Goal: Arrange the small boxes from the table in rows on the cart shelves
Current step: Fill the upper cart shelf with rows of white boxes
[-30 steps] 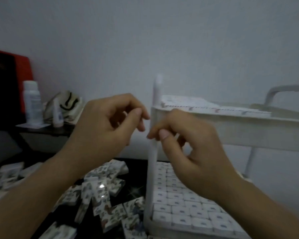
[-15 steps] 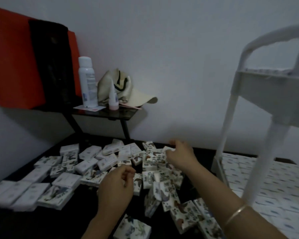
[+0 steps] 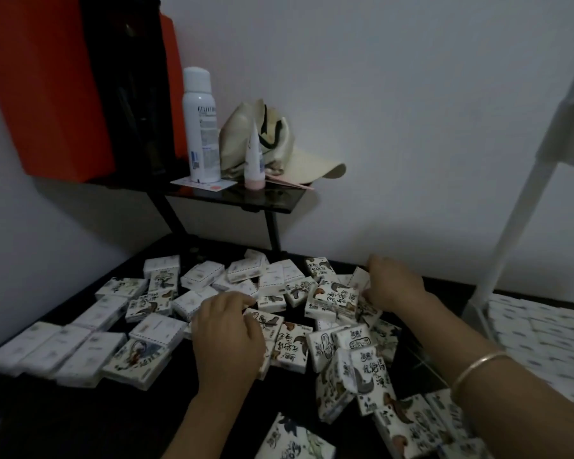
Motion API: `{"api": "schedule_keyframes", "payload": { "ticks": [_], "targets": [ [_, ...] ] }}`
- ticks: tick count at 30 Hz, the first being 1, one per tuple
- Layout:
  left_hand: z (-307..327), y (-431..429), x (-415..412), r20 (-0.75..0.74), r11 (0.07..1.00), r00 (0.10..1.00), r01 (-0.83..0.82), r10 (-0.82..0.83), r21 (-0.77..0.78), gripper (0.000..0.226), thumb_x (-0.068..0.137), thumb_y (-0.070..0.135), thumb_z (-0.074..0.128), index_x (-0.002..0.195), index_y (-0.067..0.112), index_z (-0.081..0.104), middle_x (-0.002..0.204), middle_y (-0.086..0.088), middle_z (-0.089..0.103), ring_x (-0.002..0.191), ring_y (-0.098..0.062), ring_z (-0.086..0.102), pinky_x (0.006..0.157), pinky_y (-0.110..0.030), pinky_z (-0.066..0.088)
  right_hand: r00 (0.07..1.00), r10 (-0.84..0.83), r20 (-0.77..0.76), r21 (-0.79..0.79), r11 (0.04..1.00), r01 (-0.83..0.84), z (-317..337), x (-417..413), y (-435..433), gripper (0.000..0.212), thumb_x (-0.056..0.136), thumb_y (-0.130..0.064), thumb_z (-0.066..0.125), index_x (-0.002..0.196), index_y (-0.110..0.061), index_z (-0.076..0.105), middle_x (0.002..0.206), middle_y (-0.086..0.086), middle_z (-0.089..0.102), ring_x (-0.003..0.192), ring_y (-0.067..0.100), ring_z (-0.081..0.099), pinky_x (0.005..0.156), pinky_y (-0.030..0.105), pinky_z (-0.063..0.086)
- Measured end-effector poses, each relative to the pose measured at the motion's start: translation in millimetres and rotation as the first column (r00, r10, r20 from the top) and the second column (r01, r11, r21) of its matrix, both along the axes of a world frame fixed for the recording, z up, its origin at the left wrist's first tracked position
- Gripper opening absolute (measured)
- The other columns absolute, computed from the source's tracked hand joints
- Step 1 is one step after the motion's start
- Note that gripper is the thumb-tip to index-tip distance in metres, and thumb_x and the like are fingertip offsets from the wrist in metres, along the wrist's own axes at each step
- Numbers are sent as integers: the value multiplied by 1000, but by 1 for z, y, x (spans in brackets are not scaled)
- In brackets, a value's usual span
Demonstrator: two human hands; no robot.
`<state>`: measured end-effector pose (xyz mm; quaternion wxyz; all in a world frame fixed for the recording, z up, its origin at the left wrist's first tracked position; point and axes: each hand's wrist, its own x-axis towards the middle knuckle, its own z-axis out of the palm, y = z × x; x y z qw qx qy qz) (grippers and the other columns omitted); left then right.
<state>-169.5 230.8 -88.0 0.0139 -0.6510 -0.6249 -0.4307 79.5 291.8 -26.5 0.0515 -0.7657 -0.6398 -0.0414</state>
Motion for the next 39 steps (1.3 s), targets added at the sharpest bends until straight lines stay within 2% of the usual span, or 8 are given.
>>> {"api": "schedule_keyframes", "payload": {
  "ticks": [3,10,12,14,19,24,30,39],
  "targets": [
    [-3,32,-6,-95,999,995,-36,32,-41,31,84,7,56,115,6,60,122,-14,58,116,-33,51,100,-50,43,999,-41,-9,77,996,41,9,-1,-9,46,82,-28,70,121,-16,50,121,7,57,111,28,57,75,31,43],
    [-9,63,-18,-304,970,949,-144,80,-196,47,85,23,56,128,4,57,98,-13,71,101,-30,63,106,-50,36,952,71,-297,221,975,-4,35,-9,-54,49,84,-43,66,124,-23,44,115,-3,62,104,23,61,76,32,48],
    [-9,63,-19,-329,964,941,-152,73,-220,49,87,29,53,132,10,56,101,-10,71,106,-27,62,111,-48,31,786,190,-588,213,974,-76,41,-15,-68,54,85,-36,69,132,-29,42,119,-7,62,103,15,63,82,34,53],
    [-8,61,-24,-317,964,946,-140,63,-228,49,84,35,56,130,19,59,99,-6,71,106,-27,61,109,-49,32,504,278,-817,231,960,-156,50,-25,-82,51,88,-23,69,132,-35,46,122,-6,63,98,12,66,71,27,56],
    [-4,56,-31,-328,982,944,-84,23,-172,52,75,40,72,123,23,64,108,-7,67,106,-30,59,106,-51,33,185,282,-941,235,942,-240,67,-41,-116,28,85,-9,67,108,-26,65,97,-5,73,76,9,70,58,22,53],
    [15,27,-17,-80,989,991,98,-107,-114,53,72,27,81,119,20,57,114,-3,50,97,-25,55,77,-38,48,145,310,-940,275,935,-222,77,-39,-140,21,86,-10,57,97,-23,70,87,-3,72,68,6,64,54,17,46],
    [44,-27,3,230,938,912,345,-339,11,39,77,33,78,110,39,58,110,17,50,94,15,48,68,-6,38,167,322,-932,286,935,-210,93,-28,-166,28,89,-7,48,99,-19,71,77,-3,68,63,8,59,50,19,44],
    [124,-107,17,403,810,726,582,-557,71,48,83,14,73,119,42,58,117,20,57,96,-1,62,69,-17,55,187,431,-883,361,877,-317,123,-10,-220,24,95,-8,55,110,-22,66,94,0,74,80,14,70,66,26,57]
  ]
}}
